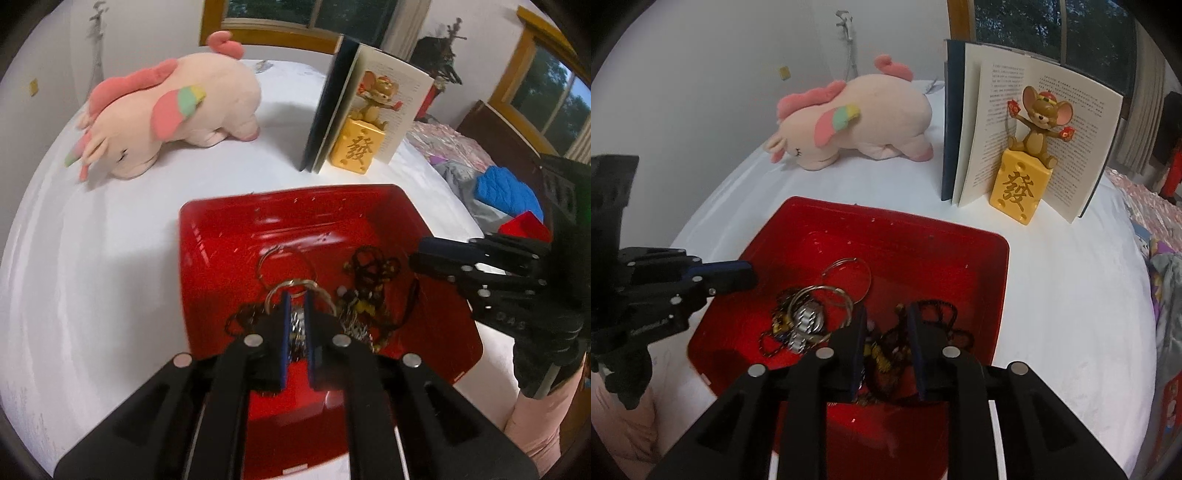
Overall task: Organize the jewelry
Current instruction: 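Open both tools to drop the bangle and bead strand into the tin, then withdraw both tools from the tin toward the brown ring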
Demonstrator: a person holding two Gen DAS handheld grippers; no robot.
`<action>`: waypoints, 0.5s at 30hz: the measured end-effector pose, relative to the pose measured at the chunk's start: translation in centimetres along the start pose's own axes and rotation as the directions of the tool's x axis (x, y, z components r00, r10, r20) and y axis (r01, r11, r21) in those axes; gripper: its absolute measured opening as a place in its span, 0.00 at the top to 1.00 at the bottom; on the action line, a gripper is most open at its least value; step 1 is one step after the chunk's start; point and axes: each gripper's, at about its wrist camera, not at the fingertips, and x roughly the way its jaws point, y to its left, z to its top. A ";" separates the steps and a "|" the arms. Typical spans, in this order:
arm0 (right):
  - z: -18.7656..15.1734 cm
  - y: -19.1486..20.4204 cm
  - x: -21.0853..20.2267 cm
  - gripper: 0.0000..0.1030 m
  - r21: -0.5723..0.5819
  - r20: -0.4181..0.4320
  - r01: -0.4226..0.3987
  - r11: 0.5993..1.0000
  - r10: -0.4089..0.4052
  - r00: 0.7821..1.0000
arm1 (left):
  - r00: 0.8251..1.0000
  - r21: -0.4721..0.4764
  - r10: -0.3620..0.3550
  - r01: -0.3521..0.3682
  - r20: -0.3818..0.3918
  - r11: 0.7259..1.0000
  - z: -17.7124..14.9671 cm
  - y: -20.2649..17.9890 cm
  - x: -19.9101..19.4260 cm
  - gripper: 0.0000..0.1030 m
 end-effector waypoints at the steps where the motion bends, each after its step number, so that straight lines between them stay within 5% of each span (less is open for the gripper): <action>1: -0.3 0.1 -0.4 0.78 -0.002 0.005 0.003 1.000 -0.003 1.000 | 1.000 -0.004 0.008 -0.008 0.002 1.000 -0.2 0.0 -0.2 0.83; 5: -1.8 0.5 -1.8 0.77 -0.007 0.024 0.020 1.000 -0.020 1.000 | 0.997 -0.010 0.066 -0.065 0.039 0.998 -1.7 -0.2 -1.6 0.51; 15: -6.6 1.7 -4.9 0.39 0.048 0.066 0.110 0.993 -0.113 0.991 | 0.971 -0.054 0.208 -0.203 0.116 0.978 -6.4 -0.9 -5.2 0.20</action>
